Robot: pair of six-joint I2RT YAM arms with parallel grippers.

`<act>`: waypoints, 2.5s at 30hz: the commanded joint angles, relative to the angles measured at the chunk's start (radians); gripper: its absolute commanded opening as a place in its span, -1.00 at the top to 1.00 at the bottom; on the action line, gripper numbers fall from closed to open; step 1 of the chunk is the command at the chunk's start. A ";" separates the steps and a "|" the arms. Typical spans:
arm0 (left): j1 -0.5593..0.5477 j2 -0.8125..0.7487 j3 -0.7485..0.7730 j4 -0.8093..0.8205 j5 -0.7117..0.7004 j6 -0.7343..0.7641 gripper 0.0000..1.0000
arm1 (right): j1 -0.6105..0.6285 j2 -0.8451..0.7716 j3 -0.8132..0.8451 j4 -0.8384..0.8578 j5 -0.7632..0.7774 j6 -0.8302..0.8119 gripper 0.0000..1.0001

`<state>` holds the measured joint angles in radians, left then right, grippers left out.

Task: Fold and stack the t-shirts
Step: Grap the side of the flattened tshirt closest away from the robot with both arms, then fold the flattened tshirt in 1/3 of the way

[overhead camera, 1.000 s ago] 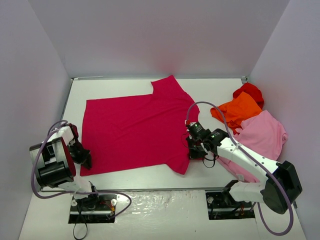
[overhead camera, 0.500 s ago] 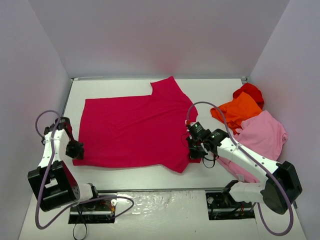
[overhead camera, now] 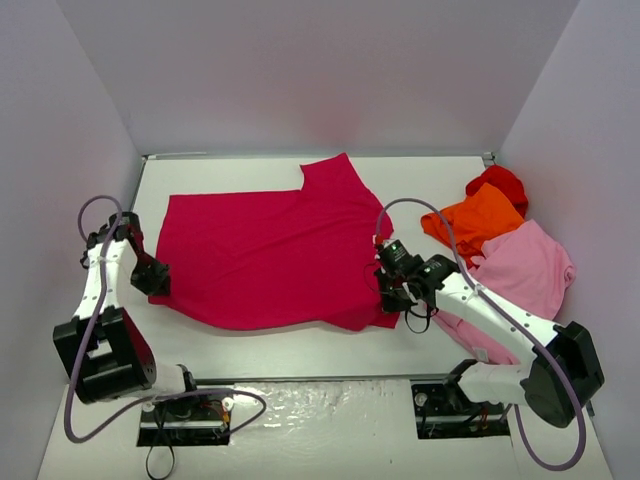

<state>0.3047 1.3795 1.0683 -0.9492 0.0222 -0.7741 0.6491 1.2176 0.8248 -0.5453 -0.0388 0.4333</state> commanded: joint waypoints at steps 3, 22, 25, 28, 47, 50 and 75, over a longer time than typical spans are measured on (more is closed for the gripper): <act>-0.072 0.053 0.123 0.063 0.054 -0.011 1.00 | -0.046 0.038 0.162 0.002 0.131 -0.049 1.00; -0.142 0.425 0.559 0.151 0.162 -0.009 1.00 | -0.081 0.357 0.291 0.289 0.189 -0.071 1.00; -0.142 0.467 0.610 0.139 0.163 -0.020 1.00 | -0.092 0.427 0.335 0.324 0.207 -0.082 1.00; -0.143 0.486 0.650 0.141 0.165 -0.030 1.00 | -0.110 0.483 0.370 0.340 0.224 -0.091 1.00; -0.110 0.538 0.662 0.113 0.169 -0.002 1.00 | -0.301 0.613 0.474 0.397 0.140 -0.087 1.00; -0.109 0.536 0.646 0.121 0.173 -0.006 1.00 | -0.301 0.641 0.481 0.418 0.120 -0.083 1.00; -0.096 0.548 0.620 0.215 0.219 -0.007 0.68 | -0.307 0.629 0.518 0.495 0.338 -0.073 -0.39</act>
<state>0.1986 1.9842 1.6573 -0.8064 0.1954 -0.7884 0.3462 1.9297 1.3281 -0.1145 0.2165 0.3428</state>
